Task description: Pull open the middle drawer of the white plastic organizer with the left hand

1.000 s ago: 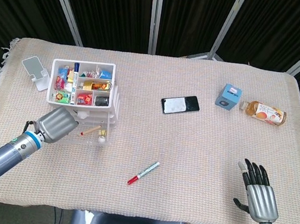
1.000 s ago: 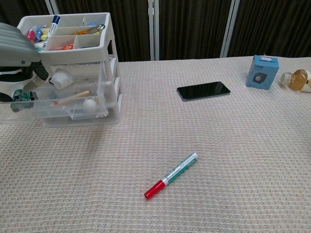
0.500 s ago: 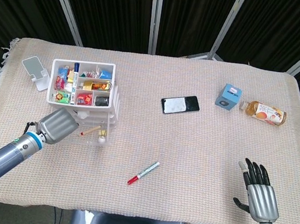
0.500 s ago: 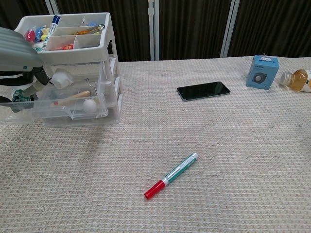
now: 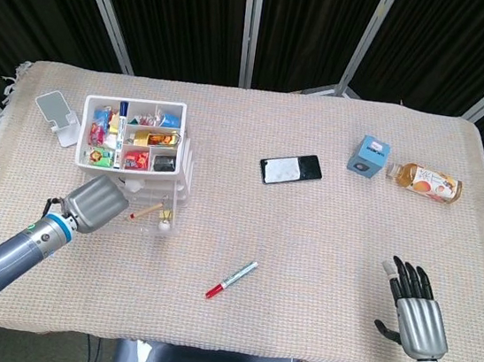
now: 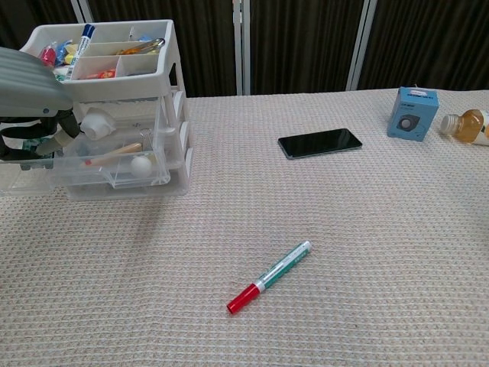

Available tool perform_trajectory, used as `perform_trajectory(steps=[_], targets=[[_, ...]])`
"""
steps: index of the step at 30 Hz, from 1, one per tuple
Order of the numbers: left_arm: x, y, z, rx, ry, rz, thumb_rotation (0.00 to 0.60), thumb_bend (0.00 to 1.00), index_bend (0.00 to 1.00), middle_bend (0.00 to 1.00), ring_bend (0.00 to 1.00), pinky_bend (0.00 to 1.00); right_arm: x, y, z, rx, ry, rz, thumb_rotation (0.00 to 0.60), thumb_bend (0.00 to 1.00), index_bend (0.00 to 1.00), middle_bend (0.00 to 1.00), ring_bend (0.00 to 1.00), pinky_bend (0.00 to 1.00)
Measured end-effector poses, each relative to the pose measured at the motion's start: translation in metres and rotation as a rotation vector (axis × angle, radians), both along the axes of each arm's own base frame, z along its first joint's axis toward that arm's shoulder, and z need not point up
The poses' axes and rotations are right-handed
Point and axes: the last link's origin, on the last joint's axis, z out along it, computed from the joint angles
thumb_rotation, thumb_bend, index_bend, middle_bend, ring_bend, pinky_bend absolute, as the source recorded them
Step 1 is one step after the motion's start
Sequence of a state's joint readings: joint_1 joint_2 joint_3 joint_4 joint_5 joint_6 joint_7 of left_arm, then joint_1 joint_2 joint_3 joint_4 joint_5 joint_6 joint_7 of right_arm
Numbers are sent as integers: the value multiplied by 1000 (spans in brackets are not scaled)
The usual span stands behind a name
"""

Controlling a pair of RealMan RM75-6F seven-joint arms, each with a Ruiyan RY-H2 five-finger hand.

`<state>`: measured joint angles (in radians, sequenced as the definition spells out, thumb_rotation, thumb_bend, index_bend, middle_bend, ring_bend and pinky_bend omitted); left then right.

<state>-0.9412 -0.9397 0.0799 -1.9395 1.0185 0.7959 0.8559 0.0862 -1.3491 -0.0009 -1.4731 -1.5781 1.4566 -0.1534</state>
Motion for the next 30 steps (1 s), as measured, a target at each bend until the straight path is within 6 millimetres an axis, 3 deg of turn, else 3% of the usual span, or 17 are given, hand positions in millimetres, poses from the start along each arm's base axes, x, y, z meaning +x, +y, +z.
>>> perform_trajectory(steps=[9, 30], targets=[[-4, -2, 0, -3, -8, 10, 600, 406, 699, 812, 746, 625, 1, 0, -1, 4, 0, 4, 600, 20, 0, 0, 0, 0], [4, -5, 12, 32, -51, -6, 600, 448, 700, 812, 746, 625, 1, 2, 0, 2, -1, 0, 600, 20, 0, 0, 0, 0]])
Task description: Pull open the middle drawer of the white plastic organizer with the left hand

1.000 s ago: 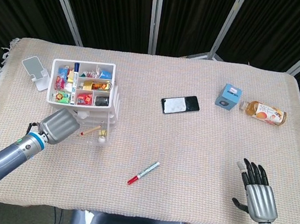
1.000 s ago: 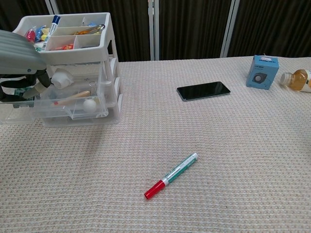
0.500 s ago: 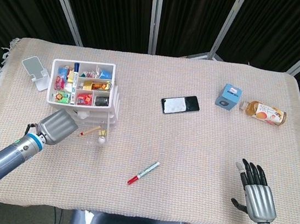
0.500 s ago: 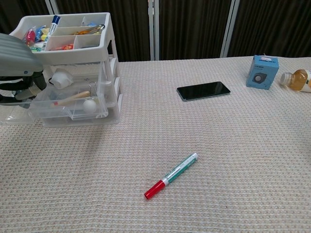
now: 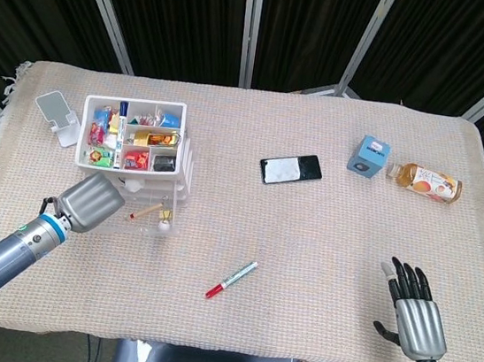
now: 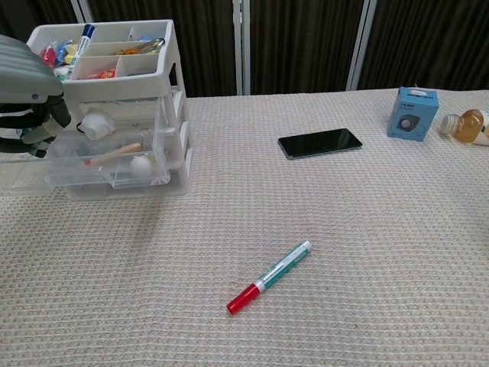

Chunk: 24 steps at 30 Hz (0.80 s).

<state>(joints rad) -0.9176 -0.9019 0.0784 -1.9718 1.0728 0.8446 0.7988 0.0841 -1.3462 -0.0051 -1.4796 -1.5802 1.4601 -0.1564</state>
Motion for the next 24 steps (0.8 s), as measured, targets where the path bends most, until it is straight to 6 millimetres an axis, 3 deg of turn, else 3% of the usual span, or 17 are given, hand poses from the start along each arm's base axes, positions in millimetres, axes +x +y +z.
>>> perform_trajectory(steps=[14, 24], targets=[[15, -11, 24, 40, -76, -26, 600, 447, 709, 813, 746, 625, -2, -1, 1, -3, 0, -10, 600, 20, 0, 0, 0, 0], [14, -36, 52, 82, -111, -46, 600, 448, 710, 812, 746, 625, -2, 0, 4, -11, -5, -11, 600, 20, 0, 0, 0, 0]])
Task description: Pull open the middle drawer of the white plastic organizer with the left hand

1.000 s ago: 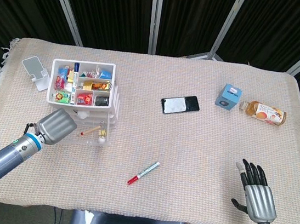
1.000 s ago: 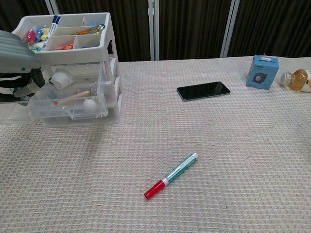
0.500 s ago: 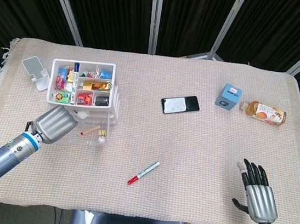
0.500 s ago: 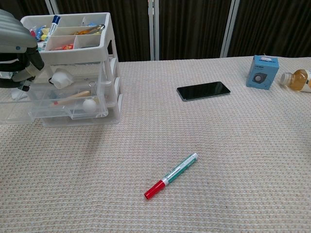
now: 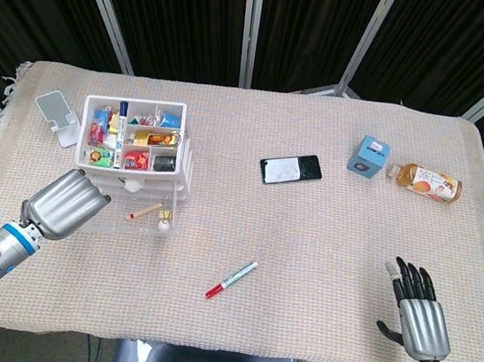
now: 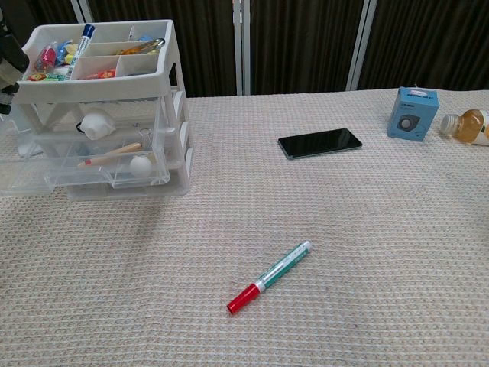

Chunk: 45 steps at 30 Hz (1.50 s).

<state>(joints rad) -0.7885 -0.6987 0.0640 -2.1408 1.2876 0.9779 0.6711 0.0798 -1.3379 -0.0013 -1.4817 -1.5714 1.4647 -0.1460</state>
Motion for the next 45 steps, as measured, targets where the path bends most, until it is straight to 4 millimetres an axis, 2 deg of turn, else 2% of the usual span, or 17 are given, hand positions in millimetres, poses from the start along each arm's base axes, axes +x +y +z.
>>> perform_trajectory(steps=[7, 12, 18, 30, 33, 37, 42, 45], targets=[[-19, -29, 12, -5, -9, 1, 600, 448, 709, 812, 746, 625, 1, 3, 2, 2, -3, 3, 600, 20, 0, 0, 0, 0], [-43, -49, 11, -33, -23, 39, 600, 448, 708, 812, 746, 625, 2, 5, 4, -2, -8, 6, 600, 20, 0, 0, 0, 0], [-62, -58, -7, -76, -38, 58, 600, 448, 689, 812, 746, 625, 3, 5, 6, -5, -17, 7, 600, 20, 0, 0, 0, 0], [-78, -65, -55, -142, -42, 62, 600, 439, 642, 813, 746, 625, 1, 4, 9, -7, -27, -6, 600, 20, 0, 0, 0, 0], [-84, -65, -71, -147, -22, 52, 600, 397, 588, 812, 746, 625, 0, 3, 8, -4, -25, -8, 600, 20, 0, 0, 0, 0], [-91, -62, -82, -137, -3, 52, 600, 240, 477, 812, 746, 625, 0, 3, 8, -6, -25, -10, 600, 20, 0, 0, 0, 0], [-95, -60, -83, -105, -22, 60, 600, 180, 401, 812, 746, 625, 0, 4, 8, -6, -23, -11, 600, 20, 0, 0, 0, 0], [-95, -60, -81, -92, -42, 60, 600, 161, 394, 812, 746, 625, 0, 4, 7, -4, -21, -11, 600, 20, 0, 0, 0, 0]])
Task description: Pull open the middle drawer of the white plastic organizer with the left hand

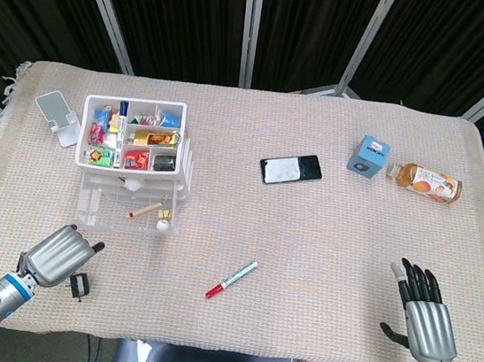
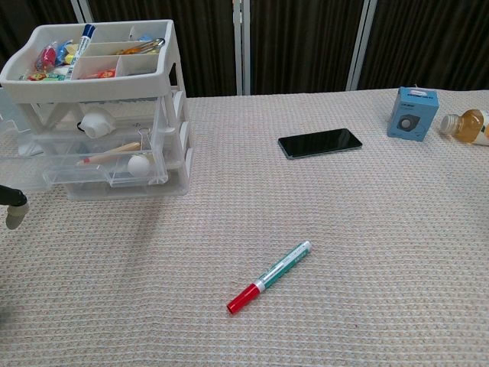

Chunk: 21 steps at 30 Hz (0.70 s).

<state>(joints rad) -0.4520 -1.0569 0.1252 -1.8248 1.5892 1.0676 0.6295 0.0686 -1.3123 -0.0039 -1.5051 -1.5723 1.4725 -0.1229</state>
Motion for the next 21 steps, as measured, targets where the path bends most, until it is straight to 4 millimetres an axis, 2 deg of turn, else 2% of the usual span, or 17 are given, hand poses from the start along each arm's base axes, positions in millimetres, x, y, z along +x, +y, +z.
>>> perform_trajectory(steps=[17, 21], targets=[[-1, -18, 16, 35, -118, 13, 600, 163, 414, 812, 746, 625, 1, 1, 2, -5, -6, 0, 600, 20, 0, 0, 0, 0], [-2, -24, 26, 89, -168, 11, 600, 163, 366, 753, 722, 569, 1, 1, 3, -7, -8, 3, 600, 20, 0, 0, 0, 0]])
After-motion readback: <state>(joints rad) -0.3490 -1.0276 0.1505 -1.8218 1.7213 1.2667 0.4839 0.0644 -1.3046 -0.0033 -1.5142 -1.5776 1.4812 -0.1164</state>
